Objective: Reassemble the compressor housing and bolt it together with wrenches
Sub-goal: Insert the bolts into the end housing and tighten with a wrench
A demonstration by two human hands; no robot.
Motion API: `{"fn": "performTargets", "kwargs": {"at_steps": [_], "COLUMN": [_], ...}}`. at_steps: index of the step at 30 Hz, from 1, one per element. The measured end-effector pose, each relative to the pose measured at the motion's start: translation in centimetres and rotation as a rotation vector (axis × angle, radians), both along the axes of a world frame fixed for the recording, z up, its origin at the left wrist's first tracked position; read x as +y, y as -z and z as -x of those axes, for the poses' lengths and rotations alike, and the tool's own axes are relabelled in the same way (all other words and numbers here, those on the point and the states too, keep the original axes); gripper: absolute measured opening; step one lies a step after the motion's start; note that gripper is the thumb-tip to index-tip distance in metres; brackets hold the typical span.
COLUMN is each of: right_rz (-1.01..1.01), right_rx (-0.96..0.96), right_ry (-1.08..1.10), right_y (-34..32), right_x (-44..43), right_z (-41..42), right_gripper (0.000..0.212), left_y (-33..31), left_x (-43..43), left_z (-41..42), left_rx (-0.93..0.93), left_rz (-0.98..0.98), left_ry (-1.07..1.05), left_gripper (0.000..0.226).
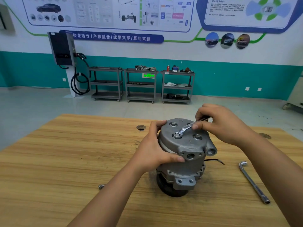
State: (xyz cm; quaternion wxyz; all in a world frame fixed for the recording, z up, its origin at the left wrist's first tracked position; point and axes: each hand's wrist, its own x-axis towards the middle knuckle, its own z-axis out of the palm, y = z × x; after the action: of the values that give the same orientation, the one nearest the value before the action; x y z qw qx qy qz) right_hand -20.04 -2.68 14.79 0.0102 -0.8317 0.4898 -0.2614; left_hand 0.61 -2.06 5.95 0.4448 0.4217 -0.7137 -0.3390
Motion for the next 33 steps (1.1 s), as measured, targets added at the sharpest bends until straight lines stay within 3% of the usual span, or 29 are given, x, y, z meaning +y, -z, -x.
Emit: {"fn": "performTargets", "kwargs": {"at_steps": [1,4,5,9,17,22,29,33], "right_rz": [-0.006,0.025,0.073,0.107,-0.173,-0.296,-0.210,-0.212], "right_rx": [-0.073,-0.526,-0.560,-0.249,-0.278,0.057,0.243,0.267], "right_ry": [-0.016,-0.034,-0.026,0.085,0.514,0.795,0.793,0.744], "right_y": [0.0,-0.8,-1.2,-1.0,7.0,14.9,18.3,18.0], "right_x": [-0.2,-0.2,-0.1,0.5,2.3,3.1,3.7,4.0], "right_z": [0.2,0.7,0.9,1.1,6.1,8.0,7.4,7.3], "right_gripper": [0.021,0.029,0.031,0.018,0.011,0.016,0.016,0.016], "left_y": [0.1,0.2,0.2,0.3,1.2,1.7,2.0,3.2], "left_x": [-0.1,-0.2,-0.3,-0.3,0.2,0.7,1.3,2.2], "left_z": [0.1,0.2,0.2,0.2,-0.1,-0.1,-0.3,-0.4], "left_rx": [0.001,0.009,0.013,0.036,0.139,0.195,0.164,0.021], "left_rz": [-0.004,-0.017,-0.017,-0.019,-0.019,-0.024,-0.060,-0.031], "left_ry": [0.000,0.014,0.018,0.031,0.059,0.080,0.078,0.011], "left_gripper": [0.097,0.097,0.097,0.099,0.101,0.103,0.108,0.116]}}
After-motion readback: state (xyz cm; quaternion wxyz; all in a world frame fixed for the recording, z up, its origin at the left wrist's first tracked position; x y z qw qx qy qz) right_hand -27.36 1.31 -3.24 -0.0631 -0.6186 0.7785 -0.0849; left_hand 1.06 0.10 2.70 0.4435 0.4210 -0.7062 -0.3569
